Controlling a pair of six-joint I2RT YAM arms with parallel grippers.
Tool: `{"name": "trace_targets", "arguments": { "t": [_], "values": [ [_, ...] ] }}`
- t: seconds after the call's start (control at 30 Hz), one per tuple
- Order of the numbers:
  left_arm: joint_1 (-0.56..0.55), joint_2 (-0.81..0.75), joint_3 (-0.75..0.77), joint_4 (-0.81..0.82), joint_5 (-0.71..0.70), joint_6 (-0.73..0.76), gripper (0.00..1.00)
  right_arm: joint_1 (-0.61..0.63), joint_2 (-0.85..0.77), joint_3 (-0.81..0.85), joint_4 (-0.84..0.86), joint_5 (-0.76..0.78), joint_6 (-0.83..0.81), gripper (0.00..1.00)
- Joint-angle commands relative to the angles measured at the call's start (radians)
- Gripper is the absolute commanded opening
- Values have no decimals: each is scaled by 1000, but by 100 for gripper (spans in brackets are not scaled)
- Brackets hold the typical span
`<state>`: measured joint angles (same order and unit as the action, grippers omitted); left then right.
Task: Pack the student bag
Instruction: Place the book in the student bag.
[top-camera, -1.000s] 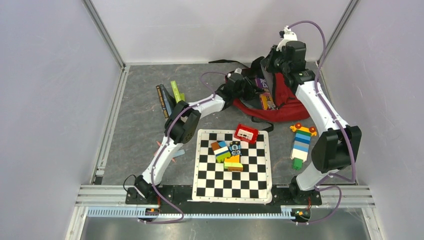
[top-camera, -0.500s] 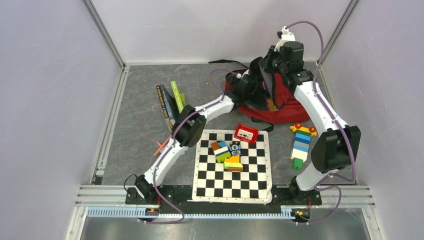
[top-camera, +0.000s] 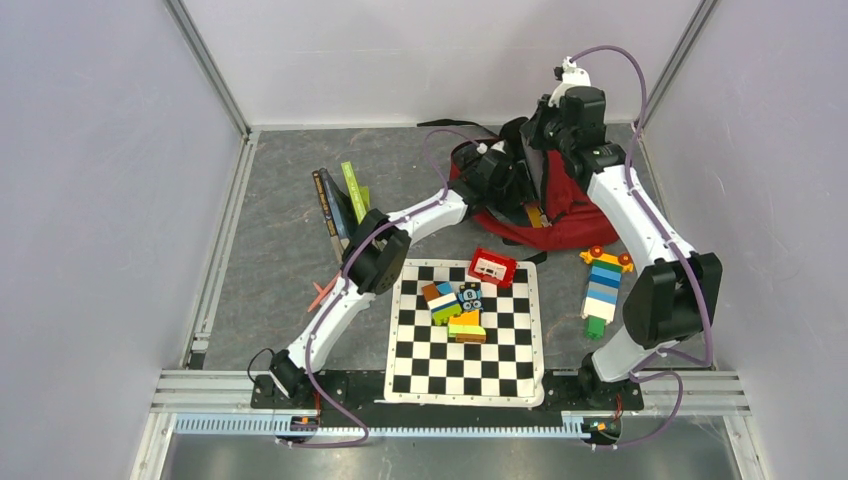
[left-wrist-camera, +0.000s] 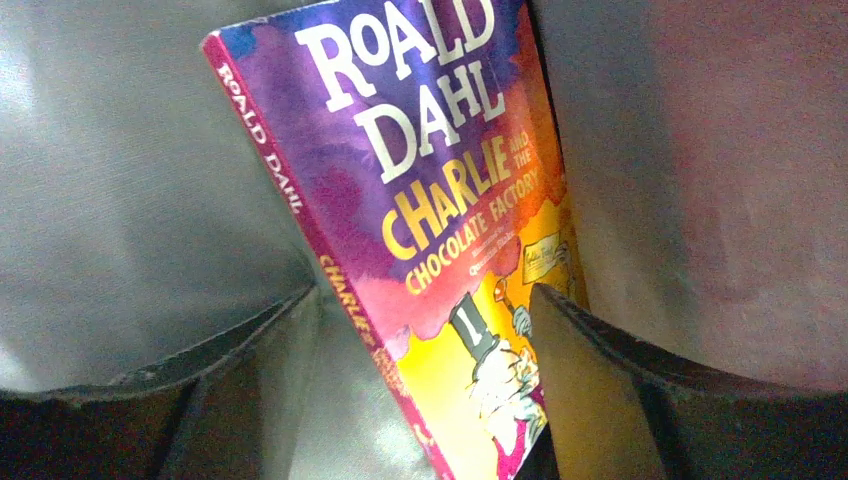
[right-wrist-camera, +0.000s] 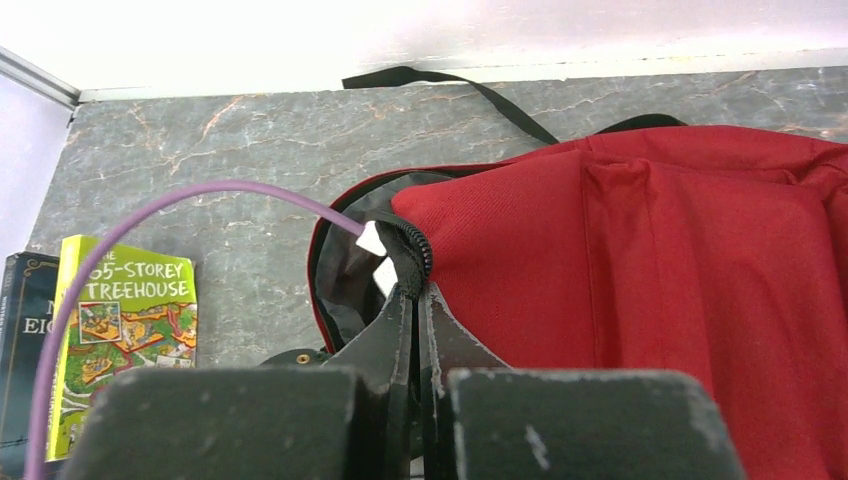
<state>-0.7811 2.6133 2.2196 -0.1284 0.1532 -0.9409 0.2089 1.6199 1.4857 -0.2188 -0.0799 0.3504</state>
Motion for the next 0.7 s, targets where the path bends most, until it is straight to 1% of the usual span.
{"name": "trace_targets", "arguments": {
  "t": [0.0, 0.1, 0.2, 0.37, 0.47, 0.57, 0.67],
  "values": [
    [15, -152, -66, -21, -98, 154, 86, 6, -72, -3, 50, 52, -33, 0],
    [21, -233, -109, -40, -185, 226, 95, 4, -87, -17, 49, 74, -43, 0],
    [26, -329, -193, -30, -218, 297, 100, 4, -93, -24, 49, 104, -56, 0],
    [29, -534, -396, 29, -284, 417, 100, 0, -98, -42, 49, 113, -71, 0],
    [38, -662, -497, 26, -304, 480, 100, -5, -109, -64, 54, 128, -75, 0],
    [65, -753, -537, -71, -299, 505, 100, -18, -127, -96, 66, 148, -87, 0],
    [105, -813, -517, -260, -326, 506, 100, -47, -143, -131, 76, 157, -93, 0]
  ]
}}
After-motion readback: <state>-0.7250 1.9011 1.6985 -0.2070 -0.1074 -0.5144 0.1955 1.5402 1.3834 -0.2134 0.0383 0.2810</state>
